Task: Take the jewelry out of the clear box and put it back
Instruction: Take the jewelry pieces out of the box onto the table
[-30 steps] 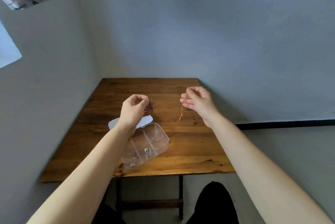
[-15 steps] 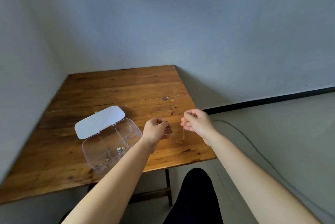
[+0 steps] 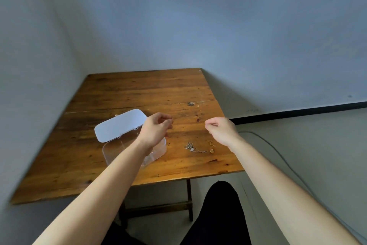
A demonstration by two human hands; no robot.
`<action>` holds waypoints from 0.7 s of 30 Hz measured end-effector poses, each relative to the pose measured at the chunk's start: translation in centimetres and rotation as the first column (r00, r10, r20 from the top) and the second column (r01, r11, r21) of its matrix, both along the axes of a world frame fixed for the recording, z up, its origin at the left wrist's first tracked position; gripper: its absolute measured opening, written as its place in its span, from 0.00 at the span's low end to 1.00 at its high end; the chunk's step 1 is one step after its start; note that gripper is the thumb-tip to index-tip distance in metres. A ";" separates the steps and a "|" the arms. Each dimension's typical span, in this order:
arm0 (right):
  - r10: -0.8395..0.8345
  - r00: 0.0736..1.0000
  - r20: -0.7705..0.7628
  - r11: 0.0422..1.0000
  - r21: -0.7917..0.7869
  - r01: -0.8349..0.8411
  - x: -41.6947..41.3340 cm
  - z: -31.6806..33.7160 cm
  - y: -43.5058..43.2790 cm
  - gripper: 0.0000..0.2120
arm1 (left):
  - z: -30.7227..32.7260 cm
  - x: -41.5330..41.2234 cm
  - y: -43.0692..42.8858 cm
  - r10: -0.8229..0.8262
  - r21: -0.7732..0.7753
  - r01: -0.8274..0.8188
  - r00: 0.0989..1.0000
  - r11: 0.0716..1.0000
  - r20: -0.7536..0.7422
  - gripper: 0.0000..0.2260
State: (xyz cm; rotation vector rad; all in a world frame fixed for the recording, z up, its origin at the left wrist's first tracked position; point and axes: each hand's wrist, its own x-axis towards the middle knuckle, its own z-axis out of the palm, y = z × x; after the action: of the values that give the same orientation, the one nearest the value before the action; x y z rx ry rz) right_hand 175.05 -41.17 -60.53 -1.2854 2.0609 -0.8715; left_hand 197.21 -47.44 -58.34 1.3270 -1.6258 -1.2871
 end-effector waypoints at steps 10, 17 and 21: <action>0.304 0.953 0.012 0.952 -0.055 -0.302 8.9 1.4 -2.3 0.10 | 1.0 11.4 -1.5 -0.149 -0.084 0.302 0.672 0.950 0.726 0.04; 0.607 0.769 -0.200 0.795 0.137 -0.591 15.1 0.7 -3.9 0.13 | -0.3 13.3 -1.4 -0.305 0.163 0.396 0.328 0.904 0.894 0.10; 0.681 0.628 -0.376 0.730 0.275 -0.626 17.0 0.6 -4.9 0.15 | -1.0 12.7 -1.1 -0.286 0.163 0.438 0.232 0.884 0.930 0.15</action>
State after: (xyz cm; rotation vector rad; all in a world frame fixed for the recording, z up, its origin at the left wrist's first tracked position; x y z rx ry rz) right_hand 192.06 -46.06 -59.91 -2.1296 1.6645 -0.0980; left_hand 209.90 -48.53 -59.35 1.8290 -2.9473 -0.4601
